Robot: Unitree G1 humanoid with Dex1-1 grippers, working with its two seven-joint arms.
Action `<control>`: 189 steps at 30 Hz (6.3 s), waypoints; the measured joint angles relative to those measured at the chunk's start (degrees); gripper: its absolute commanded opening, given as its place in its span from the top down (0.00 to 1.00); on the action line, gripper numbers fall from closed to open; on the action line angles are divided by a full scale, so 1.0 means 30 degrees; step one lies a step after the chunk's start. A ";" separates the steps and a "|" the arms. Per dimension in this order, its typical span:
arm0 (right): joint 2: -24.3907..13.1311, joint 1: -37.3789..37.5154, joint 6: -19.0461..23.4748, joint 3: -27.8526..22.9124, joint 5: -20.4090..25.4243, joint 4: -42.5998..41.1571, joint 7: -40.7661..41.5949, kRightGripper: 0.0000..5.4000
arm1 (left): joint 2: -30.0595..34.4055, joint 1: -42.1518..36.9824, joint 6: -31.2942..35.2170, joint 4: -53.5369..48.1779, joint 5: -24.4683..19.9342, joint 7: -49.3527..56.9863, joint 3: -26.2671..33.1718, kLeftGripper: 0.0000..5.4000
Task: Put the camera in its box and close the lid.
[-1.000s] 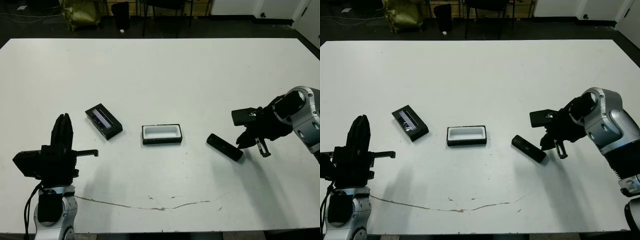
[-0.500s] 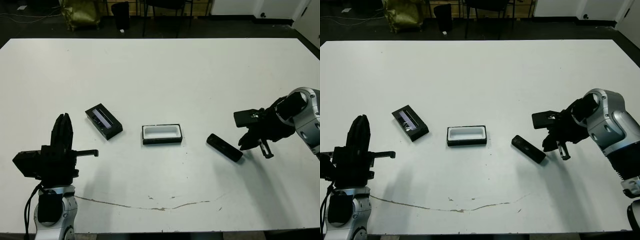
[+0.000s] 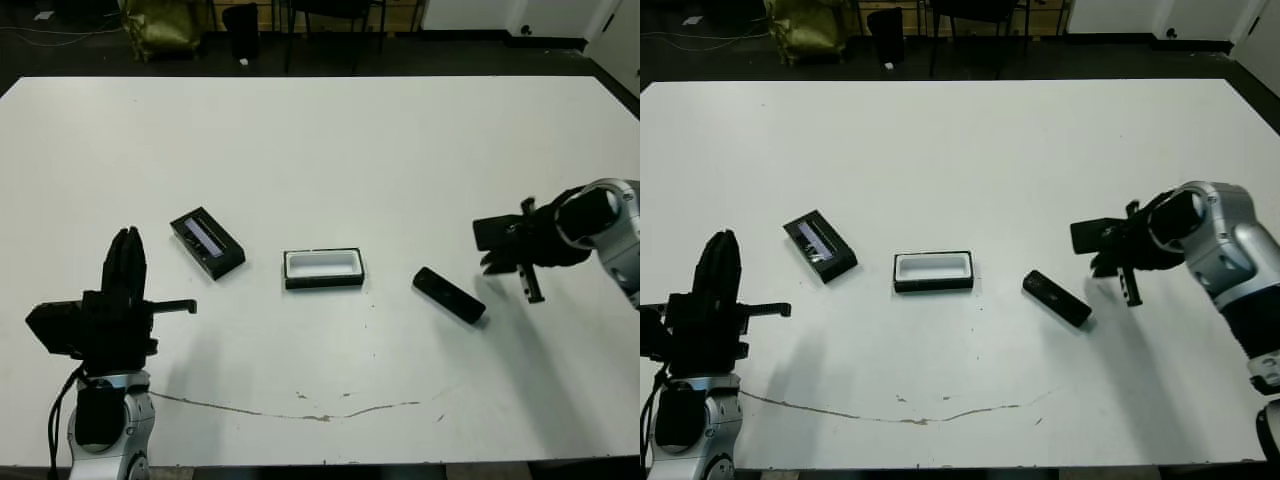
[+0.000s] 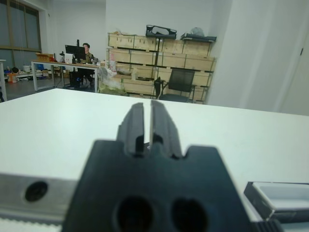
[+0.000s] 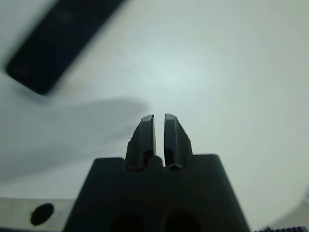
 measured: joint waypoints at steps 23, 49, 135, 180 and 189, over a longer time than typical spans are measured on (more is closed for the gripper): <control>0.4068 0.9052 0.3460 -1.3105 1.4457 -1.0352 -0.8163 1.00 | -0.0113 -0.0092 -0.0134 0.0174 -0.0059 -0.0207 -0.0092 1.00; 0.2489 1.3716 0.1734 -1.1327 1.3659 -1.1227 -0.5942 0.28 | 0.0004 -0.0254 0.0110 0.0102 -0.0286 -0.0585 -0.0128 1.00; 0.2040 1.1982 0.7035 -0.6368 1.1979 -0.8595 -0.5777 0.89 | -0.0022 -0.0086 0.0058 0.0073 -0.0054 -0.0367 -0.0060 1.00; 0.3662 -0.0965 0.6305 -0.4690 1.2291 -0.0382 -0.0548 0.94 | -0.0012 -0.0266 -0.0463 0.0590 0.0019 -0.0434 -0.0216 1.00; 0.6086 -0.4654 0.3726 -0.1965 0.9367 0.3341 0.0976 0.94 | 0.0021 -0.0330 -0.1045 0.0883 0.0054 -0.0570 -0.0214 1.00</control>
